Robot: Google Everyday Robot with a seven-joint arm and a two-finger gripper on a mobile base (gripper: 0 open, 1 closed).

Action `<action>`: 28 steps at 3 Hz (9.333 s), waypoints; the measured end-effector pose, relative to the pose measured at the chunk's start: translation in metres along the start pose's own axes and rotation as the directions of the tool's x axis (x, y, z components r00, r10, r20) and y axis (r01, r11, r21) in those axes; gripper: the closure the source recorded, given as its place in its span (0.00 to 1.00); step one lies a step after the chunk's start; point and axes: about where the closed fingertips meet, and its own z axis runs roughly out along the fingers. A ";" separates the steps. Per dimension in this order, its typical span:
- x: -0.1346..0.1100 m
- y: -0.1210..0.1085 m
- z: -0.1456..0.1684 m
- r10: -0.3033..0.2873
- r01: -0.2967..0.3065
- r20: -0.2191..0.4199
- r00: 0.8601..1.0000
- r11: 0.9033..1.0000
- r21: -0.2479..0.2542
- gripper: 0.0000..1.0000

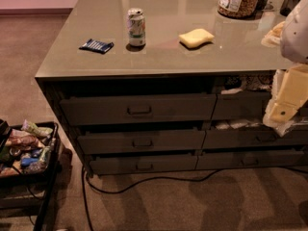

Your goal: Open top drawer

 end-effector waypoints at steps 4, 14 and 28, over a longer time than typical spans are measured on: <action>0.024 -0.002 0.023 -0.005 -0.015 0.290 0.957 0.998 0.067 0.00; -0.043 -0.002 0.162 -0.139 0.033 0.537 0.832 0.979 0.204 0.00; -0.121 -0.123 0.397 -0.071 -0.055 0.603 0.795 0.980 0.189 0.00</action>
Offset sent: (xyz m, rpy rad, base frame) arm -0.0006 -0.0024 -0.0022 0.0352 -0.0965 0.0000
